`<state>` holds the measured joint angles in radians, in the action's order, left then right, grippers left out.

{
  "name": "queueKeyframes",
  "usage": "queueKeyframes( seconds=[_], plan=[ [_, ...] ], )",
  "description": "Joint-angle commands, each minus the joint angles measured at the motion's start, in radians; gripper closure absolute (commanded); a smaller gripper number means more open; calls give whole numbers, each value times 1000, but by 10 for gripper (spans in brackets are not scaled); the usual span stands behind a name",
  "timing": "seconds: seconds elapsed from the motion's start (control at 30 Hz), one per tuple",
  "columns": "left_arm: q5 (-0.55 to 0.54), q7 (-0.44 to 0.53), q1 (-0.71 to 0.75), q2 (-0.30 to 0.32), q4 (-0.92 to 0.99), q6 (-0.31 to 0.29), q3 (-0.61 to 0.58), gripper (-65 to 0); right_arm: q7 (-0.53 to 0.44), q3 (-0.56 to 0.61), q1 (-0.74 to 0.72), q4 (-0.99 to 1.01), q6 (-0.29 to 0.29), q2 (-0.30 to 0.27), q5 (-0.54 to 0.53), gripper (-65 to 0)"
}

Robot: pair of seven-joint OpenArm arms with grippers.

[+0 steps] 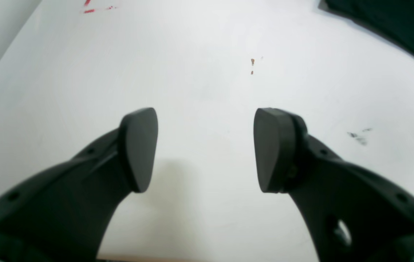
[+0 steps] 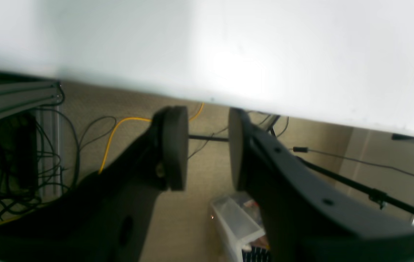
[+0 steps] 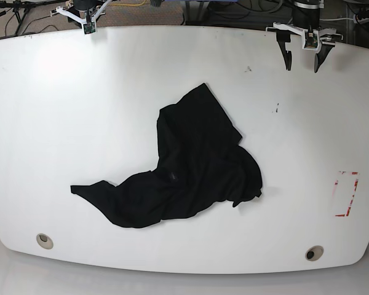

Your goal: Fold the T-shirt properly

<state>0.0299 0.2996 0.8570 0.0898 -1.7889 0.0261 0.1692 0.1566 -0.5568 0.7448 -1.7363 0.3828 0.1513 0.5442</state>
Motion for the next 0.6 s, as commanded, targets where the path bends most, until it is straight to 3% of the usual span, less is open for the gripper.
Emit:
queueKeyframes(
  seconds=[0.0, 0.57],
  plan=[
    [5, 25, 12, 3, -21, 7, 2, -381, -79, 2, 5, -52, -18, -9, -26, -184],
    [8, 25, 9, 3, -21, 7, 2, -381, -76, 4, 120, -70, -20, -5, -129, -184]
  ],
)
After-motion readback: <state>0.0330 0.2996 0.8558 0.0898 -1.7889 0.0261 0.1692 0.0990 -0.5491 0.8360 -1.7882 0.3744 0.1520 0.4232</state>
